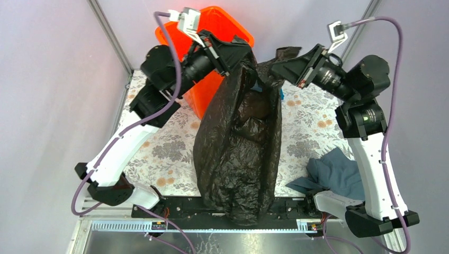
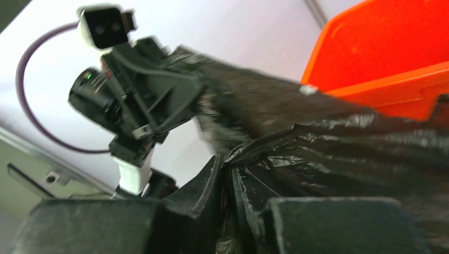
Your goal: Put the trash bags into the trash bin
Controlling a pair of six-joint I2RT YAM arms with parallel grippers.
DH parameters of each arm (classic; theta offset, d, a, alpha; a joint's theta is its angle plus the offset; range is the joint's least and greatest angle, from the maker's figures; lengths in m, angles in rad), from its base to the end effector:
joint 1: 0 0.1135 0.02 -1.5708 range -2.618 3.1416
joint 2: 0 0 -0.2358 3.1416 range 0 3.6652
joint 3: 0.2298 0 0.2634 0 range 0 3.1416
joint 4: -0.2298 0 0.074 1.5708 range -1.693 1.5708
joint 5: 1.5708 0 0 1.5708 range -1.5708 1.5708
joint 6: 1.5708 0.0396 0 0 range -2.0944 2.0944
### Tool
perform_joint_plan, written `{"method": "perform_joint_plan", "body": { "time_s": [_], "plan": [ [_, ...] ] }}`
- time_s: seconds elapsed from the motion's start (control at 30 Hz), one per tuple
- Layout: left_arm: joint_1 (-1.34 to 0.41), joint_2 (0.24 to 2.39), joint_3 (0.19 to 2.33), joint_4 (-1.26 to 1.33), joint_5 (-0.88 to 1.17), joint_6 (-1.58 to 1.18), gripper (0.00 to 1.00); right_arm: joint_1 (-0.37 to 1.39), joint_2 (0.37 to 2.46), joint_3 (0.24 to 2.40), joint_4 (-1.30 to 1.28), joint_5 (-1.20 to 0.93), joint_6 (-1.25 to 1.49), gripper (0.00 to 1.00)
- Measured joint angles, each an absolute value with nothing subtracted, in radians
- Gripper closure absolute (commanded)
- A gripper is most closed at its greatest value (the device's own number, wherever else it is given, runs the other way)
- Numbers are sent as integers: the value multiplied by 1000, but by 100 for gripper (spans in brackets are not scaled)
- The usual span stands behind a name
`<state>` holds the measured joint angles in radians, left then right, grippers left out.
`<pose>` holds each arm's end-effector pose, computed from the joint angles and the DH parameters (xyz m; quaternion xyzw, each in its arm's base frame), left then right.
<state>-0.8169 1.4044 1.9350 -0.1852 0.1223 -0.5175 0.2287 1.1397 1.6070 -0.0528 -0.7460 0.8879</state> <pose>0.1870 -0.2063 0.5659 0.1350 0.5601 -0.5329 0.6197 0.2060 0.0755 0.5383 -0.1240 0.5803 0.5820 0.5560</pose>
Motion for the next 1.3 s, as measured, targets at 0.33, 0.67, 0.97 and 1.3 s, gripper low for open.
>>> {"method": "perform_joint_plan", "body": {
  "time_s": [0.33, 0.67, 0.97, 1.3],
  "plan": [
    [-818, 1468, 1935, -183, 152, -563, 100, 351, 1199, 1708, -348, -664, 566, 46],
    [-821, 1468, 1935, -186, 181, -588, 100, 374, 1277, 1832, -490, -613, 259, 1],
    [-821, 1474, 1938, -191, 186, -600, 100, 432, 1277, 1769, -437, -611, 115, 0],
    [-821, 1520, 1971, -217, 243, -623, 100, 468, 1313, 1708, -264, -542, 59, 6]
  ]
}}
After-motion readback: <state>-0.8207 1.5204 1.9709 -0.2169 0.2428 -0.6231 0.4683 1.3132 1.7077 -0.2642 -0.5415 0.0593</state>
